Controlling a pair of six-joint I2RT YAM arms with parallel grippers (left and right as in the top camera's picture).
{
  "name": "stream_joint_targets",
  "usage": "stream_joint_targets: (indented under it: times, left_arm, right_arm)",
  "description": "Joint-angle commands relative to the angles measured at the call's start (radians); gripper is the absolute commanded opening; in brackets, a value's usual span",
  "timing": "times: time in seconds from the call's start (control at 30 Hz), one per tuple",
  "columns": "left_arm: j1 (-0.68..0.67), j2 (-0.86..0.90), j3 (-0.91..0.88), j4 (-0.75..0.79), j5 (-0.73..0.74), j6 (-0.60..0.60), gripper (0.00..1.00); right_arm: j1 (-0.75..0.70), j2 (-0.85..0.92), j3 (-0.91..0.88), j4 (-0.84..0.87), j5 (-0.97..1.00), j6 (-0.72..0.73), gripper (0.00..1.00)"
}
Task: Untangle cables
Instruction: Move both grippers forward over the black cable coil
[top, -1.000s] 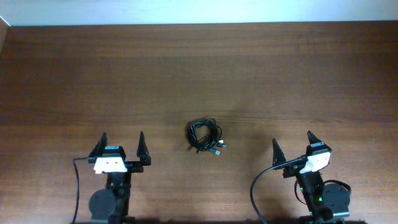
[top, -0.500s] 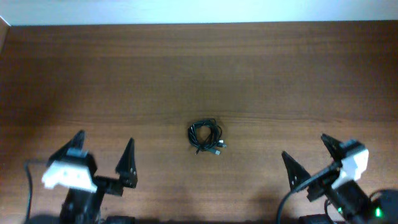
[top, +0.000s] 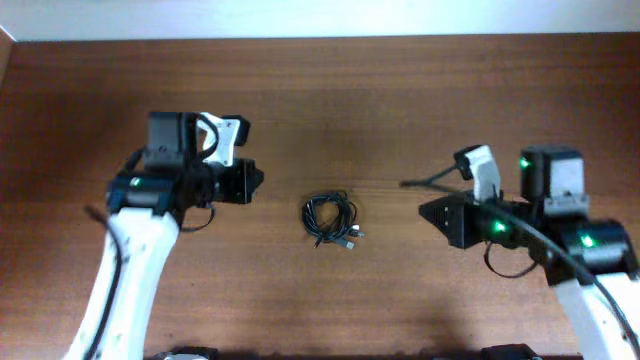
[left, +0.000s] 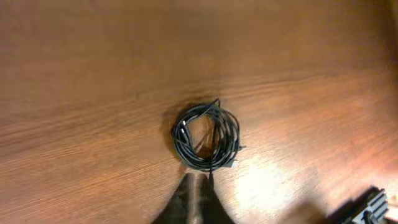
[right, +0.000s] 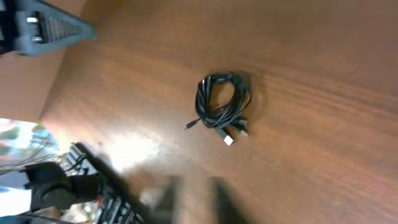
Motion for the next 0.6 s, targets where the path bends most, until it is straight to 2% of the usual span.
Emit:
stream_joint_targets:
  times: [0.0,0.1,0.13,0.27,0.4,0.57]
  left_arm:
    - [-0.004,0.124,0.011,0.021,0.022,-0.002,0.00]
    - [-0.017,0.248,0.011,0.072,0.021,-0.013,0.00]
    - [-0.026,0.279,0.011,0.102,0.016,-0.013,0.00]
    - [-0.061,0.391,0.010,0.147,0.010,-0.012,0.00]
    - [-0.073,0.457,0.010,0.159,0.003,-0.001,0.00]
    - [-0.074,0.493,0.010,0.160,0.003,-0.002,0.01]
  right_arm:
    - [0.012,0.084,0.014,-0.006,-0.041,-0.001,0.04]
    - [0.052,0.190,0.014,0.015,-0.041,-0.001,0.04]
    - [0.071,0.232,0.014,0.030,-0.041,-0.001,0.07]
    - [0.156,0.390,0.014,0.115,-0.038,0.010,0.26]
    - [0.224,0.548,0.014,0.247,-0.013,0.096,0.43]
    - [0.302,0.709,0.014,0.417,0.043,0.161,0.44]
